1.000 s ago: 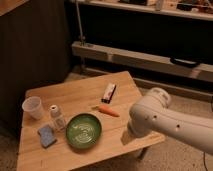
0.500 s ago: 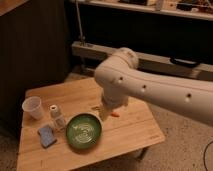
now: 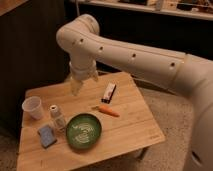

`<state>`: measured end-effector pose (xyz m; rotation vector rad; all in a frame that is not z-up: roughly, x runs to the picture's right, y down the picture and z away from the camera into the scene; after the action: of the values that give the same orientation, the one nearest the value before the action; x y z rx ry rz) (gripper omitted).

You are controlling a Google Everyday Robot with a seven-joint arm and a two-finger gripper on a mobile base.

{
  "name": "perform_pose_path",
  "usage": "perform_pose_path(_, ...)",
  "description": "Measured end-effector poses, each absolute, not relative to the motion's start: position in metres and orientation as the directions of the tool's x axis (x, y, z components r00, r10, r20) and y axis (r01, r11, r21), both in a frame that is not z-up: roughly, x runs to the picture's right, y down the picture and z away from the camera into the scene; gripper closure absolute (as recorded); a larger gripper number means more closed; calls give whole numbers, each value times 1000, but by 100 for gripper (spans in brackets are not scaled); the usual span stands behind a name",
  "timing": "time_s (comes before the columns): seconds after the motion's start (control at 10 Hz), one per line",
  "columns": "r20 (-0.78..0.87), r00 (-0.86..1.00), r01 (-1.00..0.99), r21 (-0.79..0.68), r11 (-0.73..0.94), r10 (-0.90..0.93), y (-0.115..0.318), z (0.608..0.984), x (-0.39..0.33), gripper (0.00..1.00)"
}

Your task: Pick up the ceramic cup

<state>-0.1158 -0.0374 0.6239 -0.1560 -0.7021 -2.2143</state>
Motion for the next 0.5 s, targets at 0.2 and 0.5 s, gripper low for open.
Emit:
perform_pose_path(0.2, 276, -713, 679, 499, -538, -644, -57, 638, -161, 32)
perform_pose_path(0.5, 212, -746, 604, 617, -505, -632, -73, 663, -224, 32)
